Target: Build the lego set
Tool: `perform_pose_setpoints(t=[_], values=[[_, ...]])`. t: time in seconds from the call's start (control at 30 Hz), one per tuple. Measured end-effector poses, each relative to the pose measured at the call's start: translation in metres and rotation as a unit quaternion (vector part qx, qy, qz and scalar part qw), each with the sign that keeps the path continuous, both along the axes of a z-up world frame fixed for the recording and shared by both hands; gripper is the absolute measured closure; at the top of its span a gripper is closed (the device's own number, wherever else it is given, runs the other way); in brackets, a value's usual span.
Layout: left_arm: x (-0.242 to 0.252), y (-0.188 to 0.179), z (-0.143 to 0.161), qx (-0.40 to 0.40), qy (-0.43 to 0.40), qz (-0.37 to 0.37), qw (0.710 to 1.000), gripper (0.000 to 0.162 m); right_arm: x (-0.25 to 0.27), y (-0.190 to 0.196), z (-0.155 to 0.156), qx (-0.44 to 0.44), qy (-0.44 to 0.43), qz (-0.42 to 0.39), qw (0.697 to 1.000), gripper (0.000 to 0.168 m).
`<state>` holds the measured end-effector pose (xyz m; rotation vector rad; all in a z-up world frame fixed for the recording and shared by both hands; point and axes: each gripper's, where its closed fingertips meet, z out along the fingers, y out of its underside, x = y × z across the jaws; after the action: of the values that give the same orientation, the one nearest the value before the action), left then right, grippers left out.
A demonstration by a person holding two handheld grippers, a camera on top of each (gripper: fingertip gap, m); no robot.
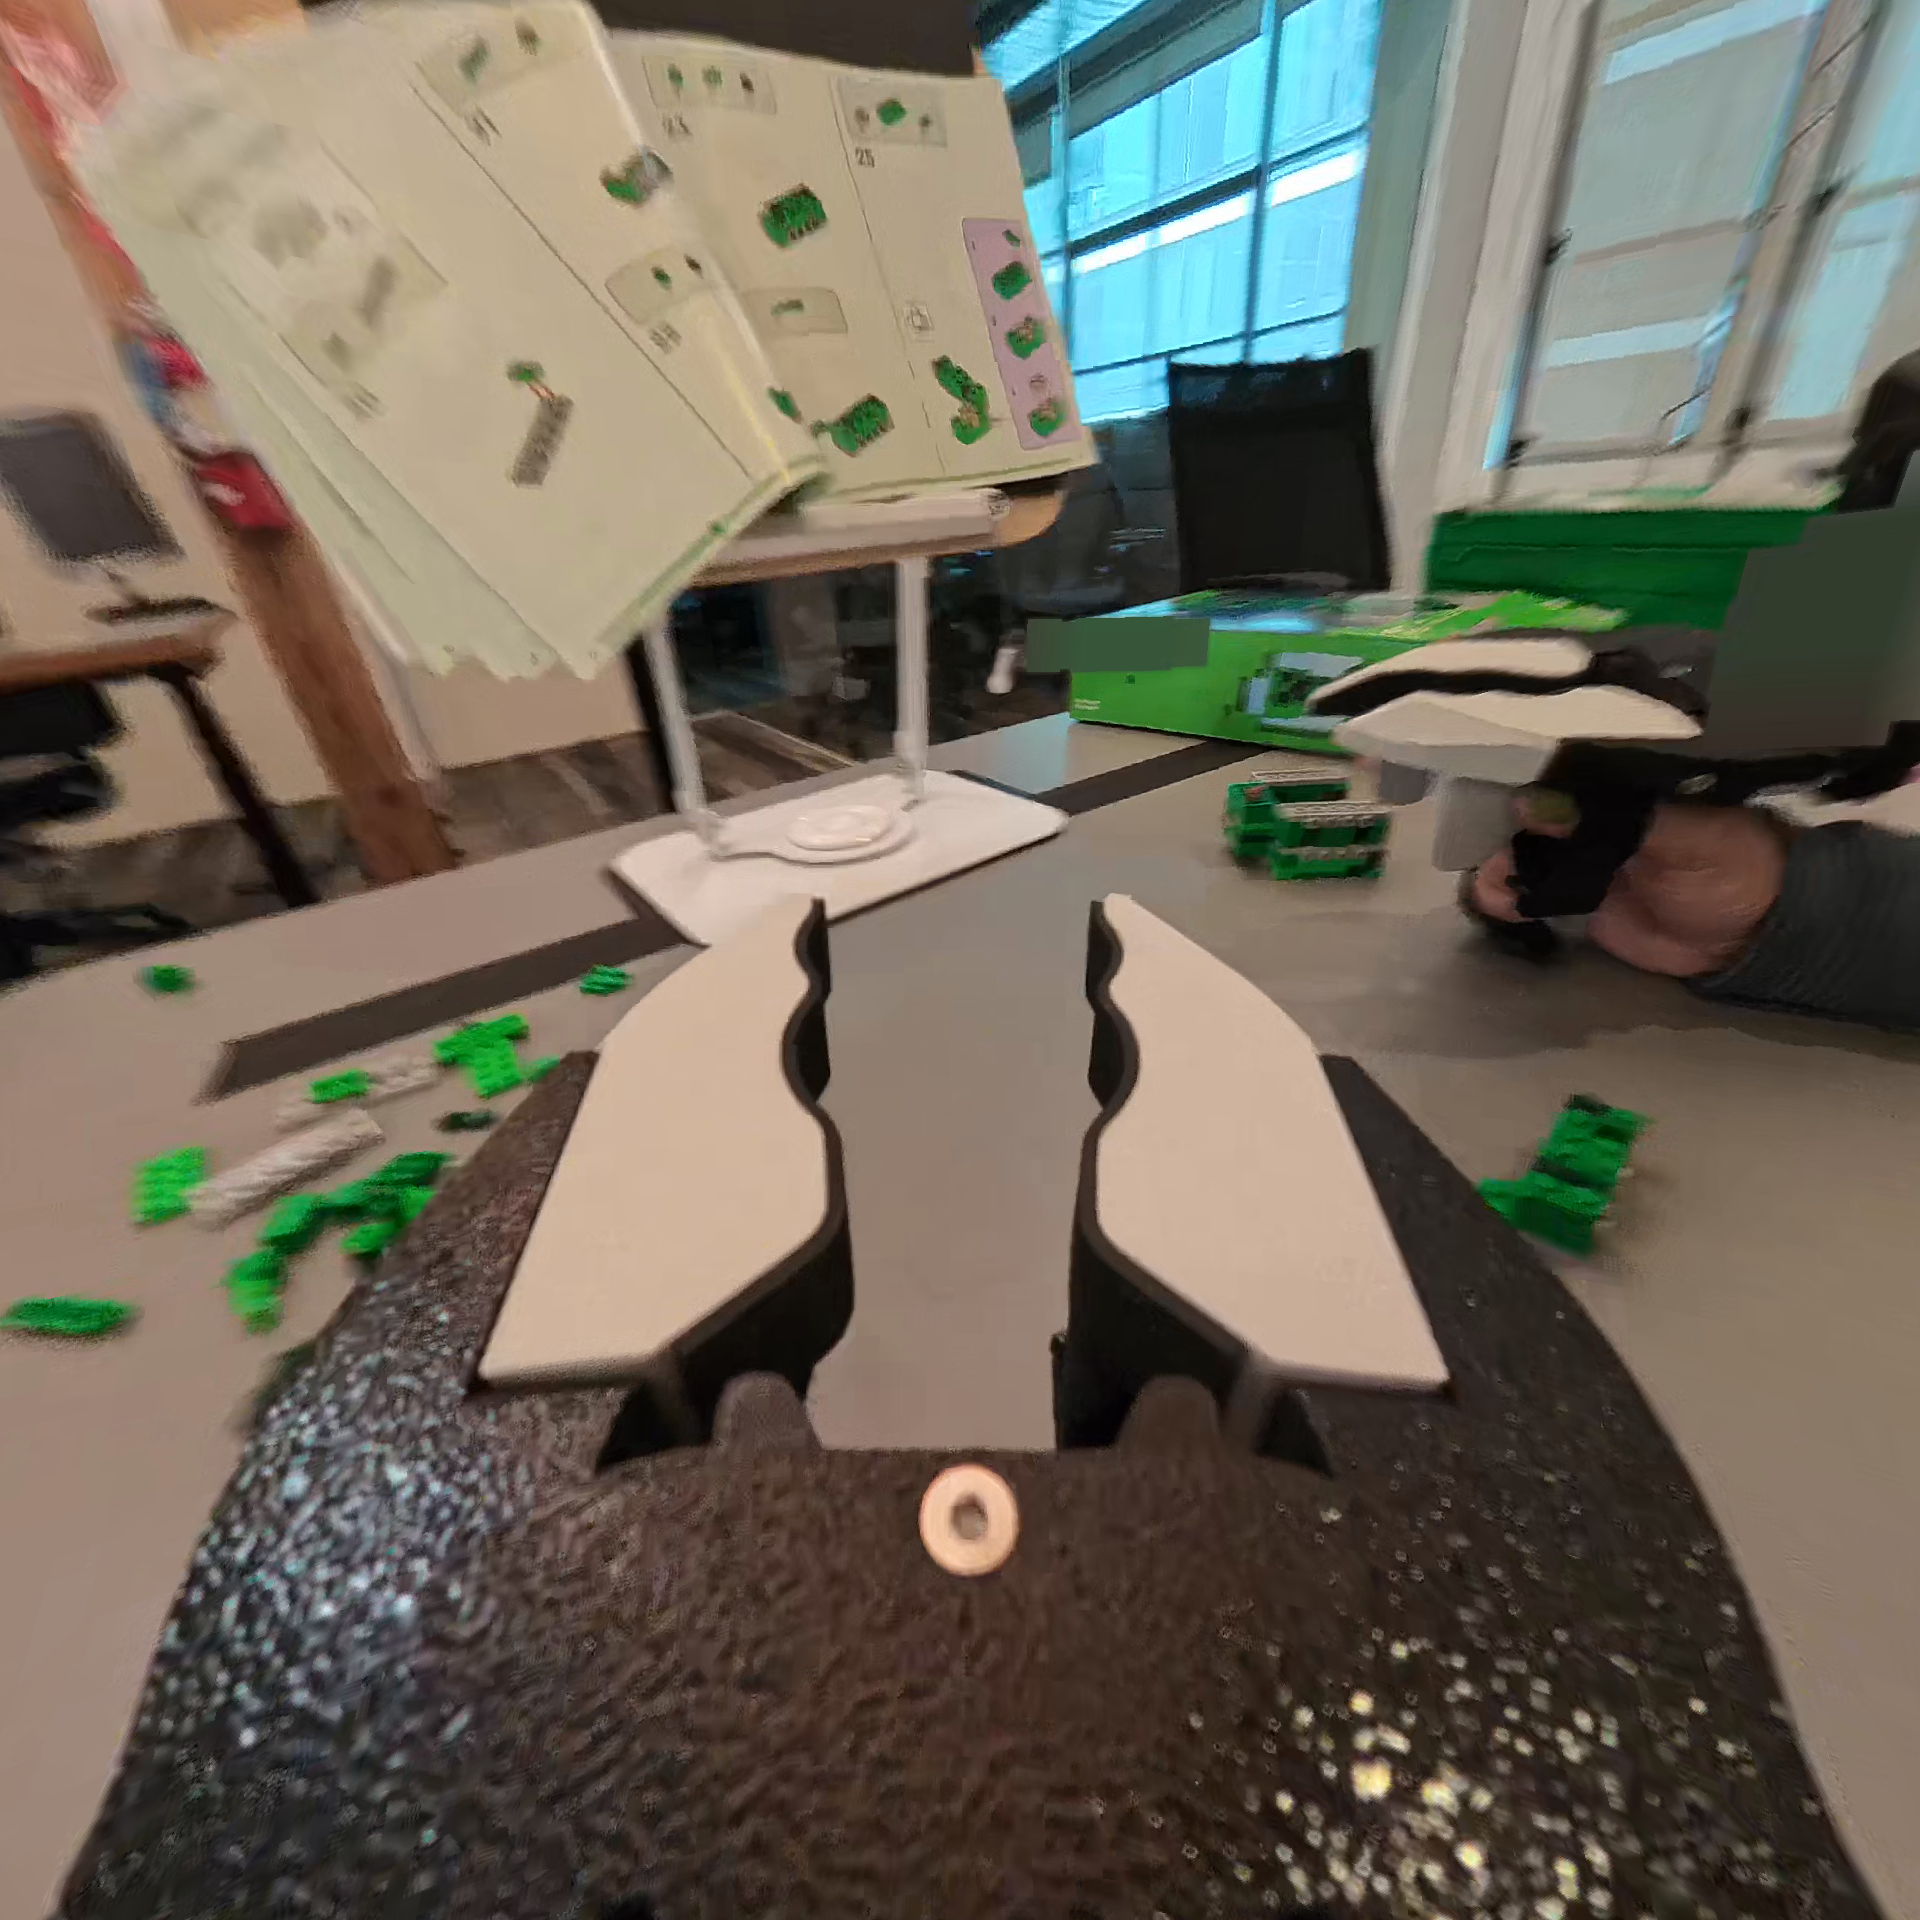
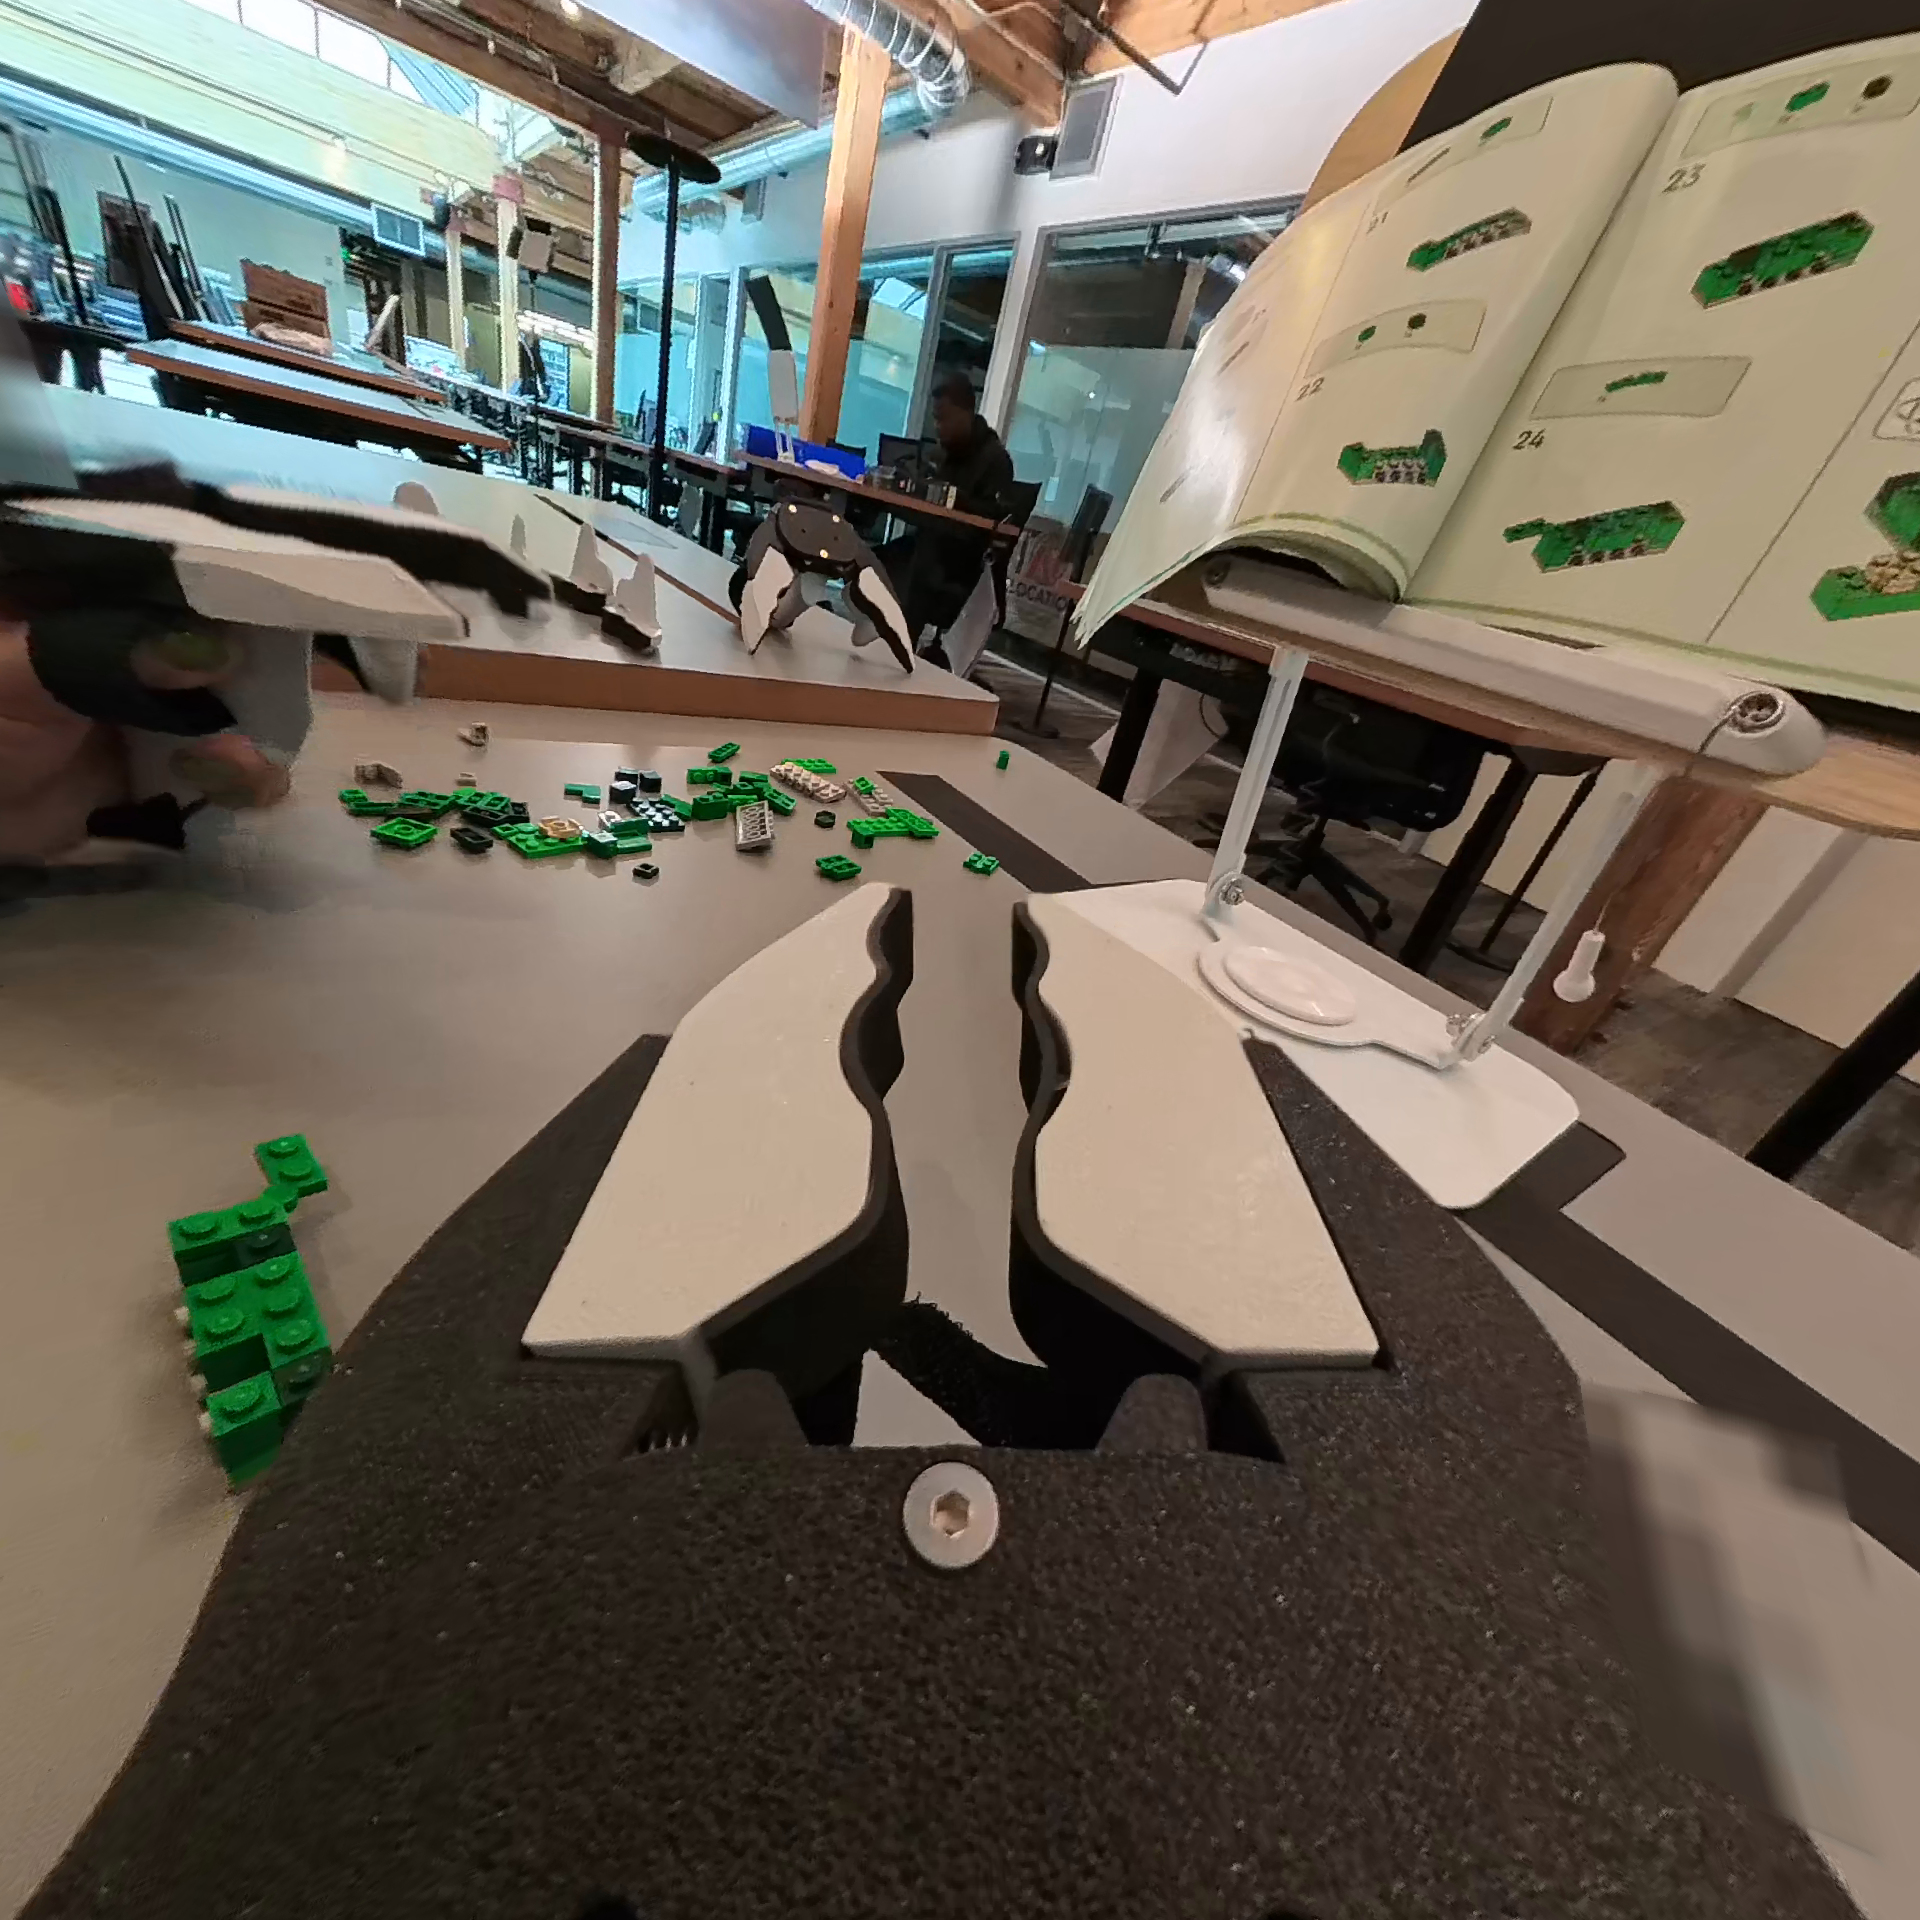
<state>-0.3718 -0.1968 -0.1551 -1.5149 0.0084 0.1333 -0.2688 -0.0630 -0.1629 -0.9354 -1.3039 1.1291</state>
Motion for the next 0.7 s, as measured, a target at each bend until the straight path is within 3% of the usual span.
perform_pose_setpoints(t=[0.13,0.17,0.2,0.3,0.43,0.57,0.7], values=[[-0.047,-0.040,0.020,-0.005,0.084,0.164,0.983,0.118,0.000,-0.002,0.000,0.006,0.000,0.004,1.000,0.151],[-0.056,-0.051,0.024,-0.002,0.086,0.185,0.979,0.112,0.000,-0.003,-0.001,0.008,-0.001,0.005,1.000,0.151],[-0.063,-0.061,0.029,0.003,0.091,0.199,0.976,0.105,0.000,-0.004,-0.001,0.011,-0.001,0.006,1.000,0.151],[-0.078,-0.086,0.030,-0.013,0.093,0.227,0.969,0.111,-0.001,-0.006,-0.002,0.017,-0.004,0.011,1.000,0.151],[-0.102,-0.112,0.016,-0.056,0.027,0.257,0.964,0.113,-0.001,-0.007,-0.002,0.020,-0.005,0.013,1.000,0.151],[-0.097,-0.127,-0.006,-0.117,-0.020,0.213,0.970,0.118,-0.001,-0.006,-0.002,0.014,-0.003,0.014,1.000,0.152],[-0.073,-0.141,-0.063,-0.273,-0.027,0.156,0.949,0.122,-0.002,-0.004,-0.001,0.000,-0.001,0.014,1.000,0.152]])
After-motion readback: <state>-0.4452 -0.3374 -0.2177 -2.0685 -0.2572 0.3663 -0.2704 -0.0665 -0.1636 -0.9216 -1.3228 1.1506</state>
